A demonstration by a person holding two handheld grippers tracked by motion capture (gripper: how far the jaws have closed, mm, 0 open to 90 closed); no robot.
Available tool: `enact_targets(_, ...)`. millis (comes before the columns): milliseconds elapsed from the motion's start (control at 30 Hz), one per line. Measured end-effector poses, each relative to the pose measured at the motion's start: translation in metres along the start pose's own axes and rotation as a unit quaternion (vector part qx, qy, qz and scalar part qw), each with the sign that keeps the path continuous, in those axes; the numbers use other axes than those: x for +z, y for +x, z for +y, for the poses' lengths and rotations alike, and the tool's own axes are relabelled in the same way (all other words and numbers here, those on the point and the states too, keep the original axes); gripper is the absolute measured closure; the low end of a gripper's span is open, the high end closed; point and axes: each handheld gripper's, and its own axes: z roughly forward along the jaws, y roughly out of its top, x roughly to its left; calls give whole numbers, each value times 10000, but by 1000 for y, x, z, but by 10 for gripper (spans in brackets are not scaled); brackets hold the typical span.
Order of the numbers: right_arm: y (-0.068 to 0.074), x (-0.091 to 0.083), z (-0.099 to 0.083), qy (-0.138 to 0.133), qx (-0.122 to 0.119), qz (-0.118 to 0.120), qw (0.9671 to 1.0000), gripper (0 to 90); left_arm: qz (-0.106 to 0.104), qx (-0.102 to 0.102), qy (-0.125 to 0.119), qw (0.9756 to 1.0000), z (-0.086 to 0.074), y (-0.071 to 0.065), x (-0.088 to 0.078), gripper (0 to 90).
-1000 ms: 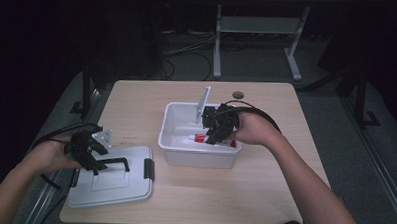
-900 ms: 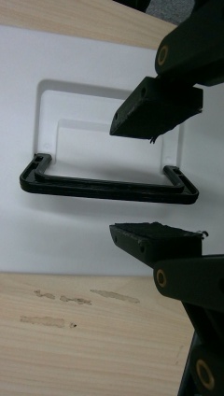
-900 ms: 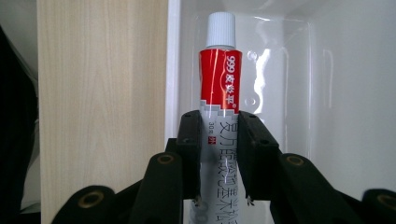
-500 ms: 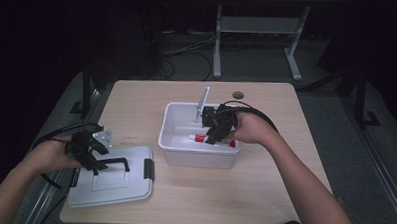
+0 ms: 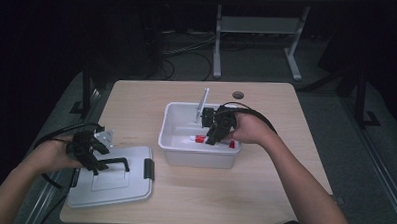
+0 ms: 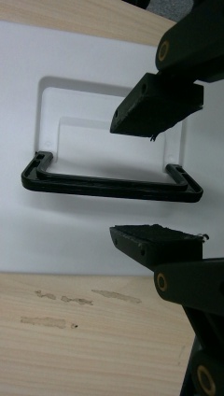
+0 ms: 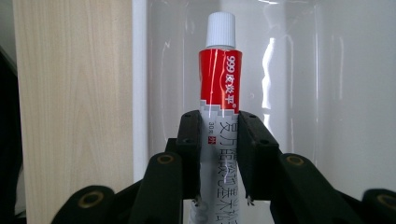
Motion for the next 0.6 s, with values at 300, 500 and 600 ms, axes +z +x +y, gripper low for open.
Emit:
enact_targets(300, -3, 11, -2, 31, 27, 62, 10000, 716, 7, -11, -7, 10000, 0, 0, 1, 425)
enact_targets(500, -4, 16, -5, 41, 48, 113, 9999, 716, 1, -12, 3, 10000, 2, 0, 1, 424)
enact_targets(600, -4, 18, -5, 48, 55, 116, 9999, 715, -2, -2, 0, 10000, 2, 0, 2, 425)
